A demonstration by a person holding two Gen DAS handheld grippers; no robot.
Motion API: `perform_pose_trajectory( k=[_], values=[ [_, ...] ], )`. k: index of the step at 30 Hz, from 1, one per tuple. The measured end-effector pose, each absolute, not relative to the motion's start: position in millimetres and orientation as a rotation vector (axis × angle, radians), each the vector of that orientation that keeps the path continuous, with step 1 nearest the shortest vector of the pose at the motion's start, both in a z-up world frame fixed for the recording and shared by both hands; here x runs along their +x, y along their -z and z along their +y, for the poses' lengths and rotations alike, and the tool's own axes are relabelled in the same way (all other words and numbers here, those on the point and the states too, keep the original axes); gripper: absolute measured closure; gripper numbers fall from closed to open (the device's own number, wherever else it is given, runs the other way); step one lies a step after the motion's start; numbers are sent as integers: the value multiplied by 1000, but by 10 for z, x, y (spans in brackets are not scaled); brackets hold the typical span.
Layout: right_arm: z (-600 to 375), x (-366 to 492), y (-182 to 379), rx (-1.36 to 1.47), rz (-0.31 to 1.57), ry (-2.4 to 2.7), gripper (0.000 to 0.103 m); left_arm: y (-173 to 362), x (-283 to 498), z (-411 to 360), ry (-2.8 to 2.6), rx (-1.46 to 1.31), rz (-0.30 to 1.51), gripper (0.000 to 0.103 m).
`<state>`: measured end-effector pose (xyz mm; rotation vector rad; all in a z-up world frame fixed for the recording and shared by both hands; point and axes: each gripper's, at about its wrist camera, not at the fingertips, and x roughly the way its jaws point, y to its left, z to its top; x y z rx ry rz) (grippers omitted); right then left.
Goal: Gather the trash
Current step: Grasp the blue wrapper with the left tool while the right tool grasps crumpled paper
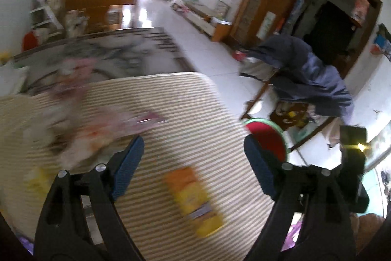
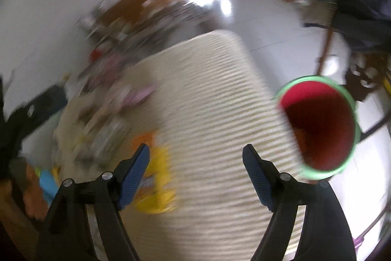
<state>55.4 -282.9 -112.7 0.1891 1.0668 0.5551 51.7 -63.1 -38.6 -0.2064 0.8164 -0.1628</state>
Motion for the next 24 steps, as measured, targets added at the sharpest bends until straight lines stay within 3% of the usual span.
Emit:
perform_pose_trajectory(
  k=[8,16,21,24],
  values=[
    [-1622,-190,1482,-10,1261,-867,17,524,26,354,2,-243,852,22],
    [-1039,-551,1813,-189,1345,-935,17,804,-353,865,-71,-264,923,20],
    [-1006,-504,1813,-225,1275,-862,44,919,-532,996,-78,-268,958,20],
    [-1089,-396,1720,-216,1220,-793,47,1079,-619,1069,-94,-300,1007,20]
  ],
)
